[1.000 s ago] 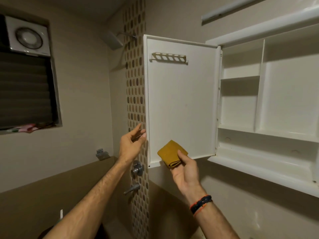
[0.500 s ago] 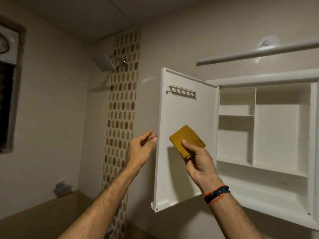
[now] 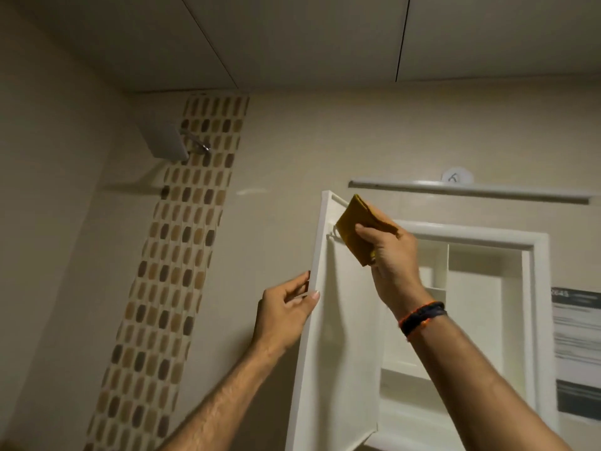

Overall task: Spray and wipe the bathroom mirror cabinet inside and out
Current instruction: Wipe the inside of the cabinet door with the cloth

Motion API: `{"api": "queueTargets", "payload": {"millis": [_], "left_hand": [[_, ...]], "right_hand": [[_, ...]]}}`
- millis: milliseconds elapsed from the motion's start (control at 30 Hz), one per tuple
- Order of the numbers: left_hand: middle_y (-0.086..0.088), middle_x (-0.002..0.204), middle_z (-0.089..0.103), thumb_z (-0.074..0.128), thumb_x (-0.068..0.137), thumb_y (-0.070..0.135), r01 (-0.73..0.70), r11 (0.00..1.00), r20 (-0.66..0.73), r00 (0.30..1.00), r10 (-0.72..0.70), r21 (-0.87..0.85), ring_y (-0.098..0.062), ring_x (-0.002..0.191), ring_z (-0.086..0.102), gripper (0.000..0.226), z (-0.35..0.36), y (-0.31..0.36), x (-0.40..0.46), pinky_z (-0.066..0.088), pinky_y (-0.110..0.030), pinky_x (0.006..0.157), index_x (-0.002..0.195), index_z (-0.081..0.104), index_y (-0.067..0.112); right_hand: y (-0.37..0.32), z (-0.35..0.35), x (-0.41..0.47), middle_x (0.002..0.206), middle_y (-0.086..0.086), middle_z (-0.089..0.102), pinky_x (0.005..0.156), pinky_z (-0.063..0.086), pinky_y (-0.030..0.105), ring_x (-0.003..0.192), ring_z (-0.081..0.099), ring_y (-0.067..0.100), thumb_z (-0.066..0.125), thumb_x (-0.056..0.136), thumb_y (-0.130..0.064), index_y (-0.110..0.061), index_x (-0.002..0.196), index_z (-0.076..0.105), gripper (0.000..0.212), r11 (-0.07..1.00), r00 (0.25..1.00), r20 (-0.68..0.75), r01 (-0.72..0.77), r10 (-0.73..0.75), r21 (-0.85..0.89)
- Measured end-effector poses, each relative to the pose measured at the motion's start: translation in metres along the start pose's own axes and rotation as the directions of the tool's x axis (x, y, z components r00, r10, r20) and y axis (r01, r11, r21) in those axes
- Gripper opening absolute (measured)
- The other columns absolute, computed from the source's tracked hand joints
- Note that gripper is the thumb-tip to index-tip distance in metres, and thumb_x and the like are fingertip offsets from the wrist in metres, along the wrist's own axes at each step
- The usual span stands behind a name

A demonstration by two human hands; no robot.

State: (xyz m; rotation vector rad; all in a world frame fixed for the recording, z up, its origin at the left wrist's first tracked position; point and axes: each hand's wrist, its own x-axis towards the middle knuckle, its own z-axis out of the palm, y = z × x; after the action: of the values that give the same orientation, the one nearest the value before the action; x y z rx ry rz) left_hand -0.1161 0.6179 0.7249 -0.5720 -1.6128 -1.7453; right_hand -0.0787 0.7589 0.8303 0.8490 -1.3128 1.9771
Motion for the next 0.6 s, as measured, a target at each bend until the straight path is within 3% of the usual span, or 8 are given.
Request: {"api": "queueTargets", "payload": {"millis": [67, 133, 200, 267, 333, 400, 600], "left_hand": [[0.003, 0.129, 0.064, 0.069, 0.088, 0.01, -0.014, 0.999, 0.013, 1.0, 0.015, -0.04, -0.009, 0.115, 0.062, 0.047, 0.0, -0.003, 0.001, 0.053, -0.028, 0.094, 0.134, 0.057, 0.013], [0.008, 0.119, 0.069, 0.068, 0.088, 0.007, -0.021, 0.996, 0.042, 0.999, 0.025, -0.088, -0.006, 0.108, 0.066, 0.041, -0.001, -0.006, 0.002, 0.056, -0.025, 0.088, 0.128, 0.062, 0.016], [0.02, 0.106, 0.072, 0.066, 0.089, 0.004, -0.04, 0.991, 0.071, 0.996, 0.049, -0.125, 0.0, 0.1, 0.068, 0.038, -0.001, -0.009, 0.003, 0.055, -0.018, 0.08, 0.119, 0.066, 0.028], [0.026, 0.102, 0.071, 0.065, 0.089, 0.004, -0.044, 0.99, 0.078, 0.995, 0.055, -0.138, 0.002, 0.098, 0.068, 0.04, -0.001, -0.01, 0.004, 0.053, -0.016, 0.079, 0.109, 0.065, 0.038], [0.025, 0.103, 0.071, 0.065, 0.09, 0.004, -0.042, 0.988, 0.069, 0.996, 0.053, -0.147, 0.002, 0.099, 0.068, 0.04, 0.0, -0.012, 0.005, 0.053, -0.016, 0.081, 0.106, 0.065, 0.041], [0.023, 0.104, 0.072, 0.064, 0.09, 0.003, -0.048, 0.986, 0.071, 0.996, 0.06, -0.162, 0.0, 0.098, 0.068, 0.04, 0.0, -0.013, 0.005, 0.053, -0.017, 0.082, 0.111, 0.066, 0.037], [0.022, 0.103, 0.072, 0.065, 0.089, 0.004, -0.047, 0.983, 0.072, 0.996, 0.061, -0.18, -0.001, 0.098, 0.069, 0.039, -0.004, -0.014, 0.006, 0.054, -0.018, 0.082, 0.109, 0.068, 0.037]], "right_hand": [[-0.003, 0.011, 0.008, 0.095, -0.013, 0.075, 0.081, 0.057, 0.021, 0.093, 0.07, 0.005, 0.052, 0.083, 0.016, -0.027, 0.101, 0.074, 0.051, 0.982, 0.988, 0.056, 0.148, -0.142, -0.117], [-0.004, 0.018, 0.014, 0.108, -0.009, 0.073, 0.091, 0.052, 0.018, 0.101, 0.066, -0.003, 0.049, 0.078, 0.016, -0.028, 0.111, 0.072, 0.059, 0.87, 0.942, 0.1, 0.335, -0.32, -0.362], [-0.005, 0.024, 0.021, 0.117, -0.005, 0.07, 0.095, 0.047, 0.012, 0.108, 0.061, -0.008, 0.047, 0.071, 0.016, -0.024, 0.117, 0.071, 0.065, 0.623, 0.839, 0.237, 0.526, -0.489, -0.578], [-0.006, 0.029, 0.031, 0.121, 0.005, 0.069, 0.098, 0.051, 0.024, 0.113, 0.063, 0.007, 0.048, 0.069, 0.016, -0.017, 0.119, 0.071, 0.064, 0.32, 0.706, 0.468, 0.679, -0.532, -0.661], [-0.005, 0.035, 0.04, 0.118, 0.009, 0.068, 0.094, 0.052, 0.04, 0.113, 0.062, 0.025, 0.052, 0.078, 0.011, -0.012, 0.113, 0.07, 0.046, -0.062, 0.604, 0.697, 0.737, -0.387, -0.673], [-0.001, 0.038, 0.046, 0.116, 0.006, 0.063, 0.092, 0.05, 0.039, 0.115, 0.055, 0.026, 0.05, 0.086, 0.005, -0.01, 0.107, 0.066, 0.03, -0.308, 0.59, 0.779, 0.716, -0.211, -0.626], [0.006, 0.043, 0.046, 0.145, 0.004, 0.048, 0.093, 0.054, 0.039, 0.142, 0.034, 0.021, 0.047, 0.092, 0.0, -0.011, 0.131, 0.057, 0.042, -0.405, 0.662, 0.742, 0.653, -0.107, -0.64]]}}
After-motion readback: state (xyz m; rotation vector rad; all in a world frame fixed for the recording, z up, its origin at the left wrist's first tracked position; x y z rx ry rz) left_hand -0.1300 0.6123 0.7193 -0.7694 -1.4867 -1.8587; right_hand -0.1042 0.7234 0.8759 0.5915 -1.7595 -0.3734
